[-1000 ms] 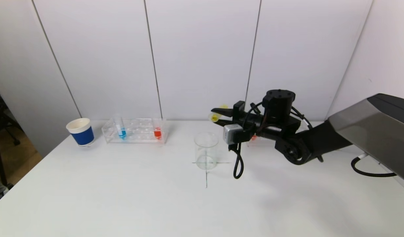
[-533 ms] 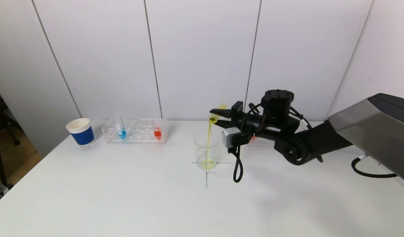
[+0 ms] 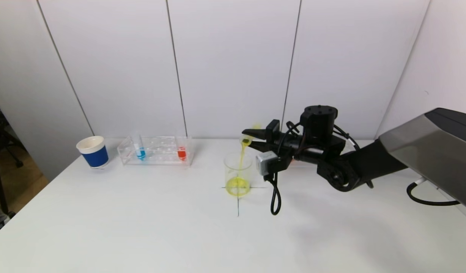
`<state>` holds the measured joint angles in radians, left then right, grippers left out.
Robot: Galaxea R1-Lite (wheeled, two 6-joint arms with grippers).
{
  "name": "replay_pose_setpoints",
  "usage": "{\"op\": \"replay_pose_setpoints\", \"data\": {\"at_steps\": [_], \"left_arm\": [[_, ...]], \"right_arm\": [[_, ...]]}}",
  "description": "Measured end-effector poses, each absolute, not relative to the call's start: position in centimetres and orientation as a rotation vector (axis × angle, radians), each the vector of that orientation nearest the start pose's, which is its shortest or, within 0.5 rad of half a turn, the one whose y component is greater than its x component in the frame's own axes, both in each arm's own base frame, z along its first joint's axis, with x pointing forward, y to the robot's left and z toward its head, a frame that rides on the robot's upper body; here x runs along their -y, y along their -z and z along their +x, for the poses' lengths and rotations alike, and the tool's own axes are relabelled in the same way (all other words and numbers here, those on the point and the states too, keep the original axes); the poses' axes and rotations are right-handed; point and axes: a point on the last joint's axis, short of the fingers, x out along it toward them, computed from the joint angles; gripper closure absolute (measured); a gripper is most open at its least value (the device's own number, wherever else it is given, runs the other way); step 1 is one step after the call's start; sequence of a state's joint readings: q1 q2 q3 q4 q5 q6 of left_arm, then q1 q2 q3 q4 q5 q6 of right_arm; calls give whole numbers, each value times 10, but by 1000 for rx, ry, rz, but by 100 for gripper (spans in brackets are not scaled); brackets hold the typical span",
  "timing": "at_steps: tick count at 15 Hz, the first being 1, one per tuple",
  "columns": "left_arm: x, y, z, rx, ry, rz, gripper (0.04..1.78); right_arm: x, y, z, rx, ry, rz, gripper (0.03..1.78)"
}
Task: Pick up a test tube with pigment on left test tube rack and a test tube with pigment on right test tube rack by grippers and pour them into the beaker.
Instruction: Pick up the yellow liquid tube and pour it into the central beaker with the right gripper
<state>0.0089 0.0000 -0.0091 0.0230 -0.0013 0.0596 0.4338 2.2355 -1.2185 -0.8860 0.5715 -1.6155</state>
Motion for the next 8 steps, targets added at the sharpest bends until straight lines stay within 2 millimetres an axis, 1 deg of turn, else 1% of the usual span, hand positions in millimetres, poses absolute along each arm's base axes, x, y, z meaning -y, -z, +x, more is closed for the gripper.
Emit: {"op": "replay_pose_setpoints", "data": {"at_steps": [3,8], "left_arm": [[0,-76,-24,-14,-7,59,6],[0,-76,-24,-14,-7,60,6]], "right_arm": [[-196,-115,394,707,-884,-1493,135],[-195,-123,395,717,-895,-1568,135]]}}
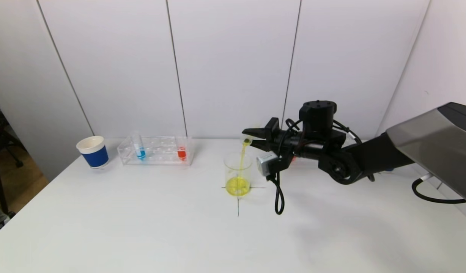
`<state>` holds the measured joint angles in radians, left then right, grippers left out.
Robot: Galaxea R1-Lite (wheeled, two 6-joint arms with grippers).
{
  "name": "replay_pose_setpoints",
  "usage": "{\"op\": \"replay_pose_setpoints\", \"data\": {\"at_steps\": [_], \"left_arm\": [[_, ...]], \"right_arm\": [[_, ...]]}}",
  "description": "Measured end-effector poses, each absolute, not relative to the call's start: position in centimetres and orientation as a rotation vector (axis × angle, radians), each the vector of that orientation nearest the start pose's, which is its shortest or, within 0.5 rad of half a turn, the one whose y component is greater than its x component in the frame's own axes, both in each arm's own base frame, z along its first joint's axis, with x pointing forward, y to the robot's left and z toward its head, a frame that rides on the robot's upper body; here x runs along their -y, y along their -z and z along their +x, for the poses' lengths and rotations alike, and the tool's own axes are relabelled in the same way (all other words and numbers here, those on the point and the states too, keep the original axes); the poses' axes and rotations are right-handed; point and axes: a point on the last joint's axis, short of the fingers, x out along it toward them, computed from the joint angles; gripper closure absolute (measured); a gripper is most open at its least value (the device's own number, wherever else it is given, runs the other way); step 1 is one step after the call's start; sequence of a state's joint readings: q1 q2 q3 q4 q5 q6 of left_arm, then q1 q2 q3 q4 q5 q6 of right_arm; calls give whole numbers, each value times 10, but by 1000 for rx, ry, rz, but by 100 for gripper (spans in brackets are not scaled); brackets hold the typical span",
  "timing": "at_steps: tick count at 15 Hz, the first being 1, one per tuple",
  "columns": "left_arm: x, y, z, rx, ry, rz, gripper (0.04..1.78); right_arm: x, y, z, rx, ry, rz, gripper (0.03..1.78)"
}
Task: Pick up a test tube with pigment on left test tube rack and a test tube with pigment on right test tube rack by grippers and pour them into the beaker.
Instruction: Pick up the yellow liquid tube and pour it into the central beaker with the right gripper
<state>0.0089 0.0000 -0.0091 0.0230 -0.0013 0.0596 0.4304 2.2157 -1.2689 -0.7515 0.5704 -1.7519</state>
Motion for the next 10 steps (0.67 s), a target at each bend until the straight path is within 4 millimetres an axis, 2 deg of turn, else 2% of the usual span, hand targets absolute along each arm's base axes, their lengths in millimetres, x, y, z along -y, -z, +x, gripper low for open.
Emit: {"op": "replay_pose_setpoints", "data": {"at_steps": [10], "left_arm": [[0,-76,-24,-14,-7,59,6]], "right_arm": [[-197,-134,399,736,-897,-1702,135]]}}
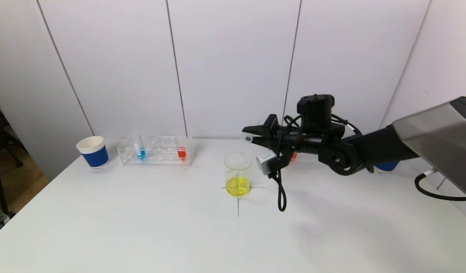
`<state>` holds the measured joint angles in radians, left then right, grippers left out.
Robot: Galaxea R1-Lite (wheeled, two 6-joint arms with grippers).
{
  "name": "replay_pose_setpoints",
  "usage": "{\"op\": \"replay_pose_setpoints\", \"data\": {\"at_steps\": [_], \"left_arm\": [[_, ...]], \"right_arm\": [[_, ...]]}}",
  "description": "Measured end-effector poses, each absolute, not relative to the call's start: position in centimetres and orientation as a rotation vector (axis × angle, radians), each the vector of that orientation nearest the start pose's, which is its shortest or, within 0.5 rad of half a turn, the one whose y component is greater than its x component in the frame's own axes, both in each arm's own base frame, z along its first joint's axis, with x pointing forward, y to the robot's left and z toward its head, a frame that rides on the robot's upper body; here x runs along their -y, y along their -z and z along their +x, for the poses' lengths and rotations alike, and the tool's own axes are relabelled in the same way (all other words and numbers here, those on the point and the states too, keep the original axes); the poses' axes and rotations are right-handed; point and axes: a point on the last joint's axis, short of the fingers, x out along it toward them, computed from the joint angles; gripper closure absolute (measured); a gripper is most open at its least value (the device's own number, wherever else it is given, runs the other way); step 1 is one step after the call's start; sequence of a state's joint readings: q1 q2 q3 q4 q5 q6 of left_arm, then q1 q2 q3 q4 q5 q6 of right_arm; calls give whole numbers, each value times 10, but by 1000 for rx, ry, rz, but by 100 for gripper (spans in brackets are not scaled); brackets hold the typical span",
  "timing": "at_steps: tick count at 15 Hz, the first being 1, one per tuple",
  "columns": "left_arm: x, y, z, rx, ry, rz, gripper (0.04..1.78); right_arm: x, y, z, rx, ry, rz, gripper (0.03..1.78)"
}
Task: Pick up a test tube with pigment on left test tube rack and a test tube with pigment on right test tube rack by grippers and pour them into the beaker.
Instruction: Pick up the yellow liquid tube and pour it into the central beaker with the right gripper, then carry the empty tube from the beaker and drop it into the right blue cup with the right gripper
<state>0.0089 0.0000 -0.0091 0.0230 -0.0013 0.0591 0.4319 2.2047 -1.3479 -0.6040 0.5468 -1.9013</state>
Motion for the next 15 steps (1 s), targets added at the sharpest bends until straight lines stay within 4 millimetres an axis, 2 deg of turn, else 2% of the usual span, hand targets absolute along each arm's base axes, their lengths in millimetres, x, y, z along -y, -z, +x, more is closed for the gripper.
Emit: {"op": "replay_pose_setpoints", "data": {"at_steps": [10,13,15], "left_arm": [[0,-76,-24,-14,-7,59,6],[0,-76,-24,-14,-7,60,6],[0,-76,-24,-14,-7,59,6]], "right_arm": [[-199,-136,399,743,-908,-1706,135],[-199,-139,396,666,-922,-1580,135],[-199,-148,395,608,-888,-1465,135]]}}
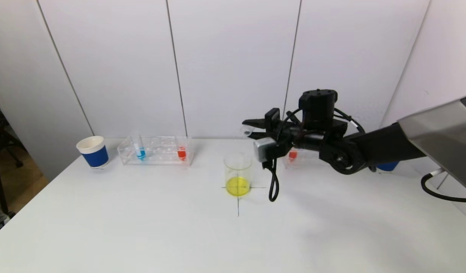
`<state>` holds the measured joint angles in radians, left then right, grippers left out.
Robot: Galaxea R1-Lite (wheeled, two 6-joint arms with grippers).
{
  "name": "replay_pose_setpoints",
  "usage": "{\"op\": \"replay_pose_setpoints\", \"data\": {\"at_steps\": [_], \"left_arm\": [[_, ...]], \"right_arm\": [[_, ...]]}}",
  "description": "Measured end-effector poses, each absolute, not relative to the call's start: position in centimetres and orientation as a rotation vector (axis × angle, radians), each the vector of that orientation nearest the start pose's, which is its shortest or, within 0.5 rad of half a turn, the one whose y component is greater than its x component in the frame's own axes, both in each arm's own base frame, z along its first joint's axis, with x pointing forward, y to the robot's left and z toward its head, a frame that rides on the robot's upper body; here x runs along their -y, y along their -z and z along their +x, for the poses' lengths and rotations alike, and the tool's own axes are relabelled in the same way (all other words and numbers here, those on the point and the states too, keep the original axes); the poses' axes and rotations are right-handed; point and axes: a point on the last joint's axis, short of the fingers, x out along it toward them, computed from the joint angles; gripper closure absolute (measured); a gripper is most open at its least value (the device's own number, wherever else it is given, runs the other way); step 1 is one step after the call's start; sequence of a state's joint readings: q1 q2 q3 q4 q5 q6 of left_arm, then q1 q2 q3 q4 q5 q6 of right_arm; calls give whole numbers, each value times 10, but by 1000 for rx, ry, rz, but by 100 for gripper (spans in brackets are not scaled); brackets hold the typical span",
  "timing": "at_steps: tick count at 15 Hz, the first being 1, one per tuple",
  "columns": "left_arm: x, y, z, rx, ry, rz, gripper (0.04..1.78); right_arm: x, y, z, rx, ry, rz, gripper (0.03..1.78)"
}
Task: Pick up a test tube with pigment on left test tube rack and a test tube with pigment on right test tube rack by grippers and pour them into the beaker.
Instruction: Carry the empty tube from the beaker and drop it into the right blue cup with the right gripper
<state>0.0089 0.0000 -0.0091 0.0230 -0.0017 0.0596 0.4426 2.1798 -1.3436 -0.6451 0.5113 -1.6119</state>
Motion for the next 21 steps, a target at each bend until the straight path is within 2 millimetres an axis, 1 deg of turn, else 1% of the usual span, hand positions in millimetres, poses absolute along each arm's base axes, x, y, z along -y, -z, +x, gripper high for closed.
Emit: {"op": "replay_pose_setpoints", "data": {"at_steps": [2,6,11,15,17,18,21], "left_arm": [[0,-76,-24,-14,-8,60,6],[0,-76,-24,-14,-7,59,6],[0,-76,-24,-14,-7,59,6],[0,-76,-24,-14,-7,59,6],[0,-76,-24,-14,-7,59,6],[0,-76,-24,-14,-7,59,6],[0,-76,-24,-14,-7,60,6]], "right_arm": [[-199,-158,395,568,-849,-1348,135],[-196,-172,392,422,-791,-1094,135],[-189,-198,386,261,-653,-762,135],[-178,-231,380,196,-547,-527,135],[-168,-254,379,188,-485,-417,135],[-158,-265,381,181,-446,-366,135],[-119,-286,385,138,-346,-253,135]]}}
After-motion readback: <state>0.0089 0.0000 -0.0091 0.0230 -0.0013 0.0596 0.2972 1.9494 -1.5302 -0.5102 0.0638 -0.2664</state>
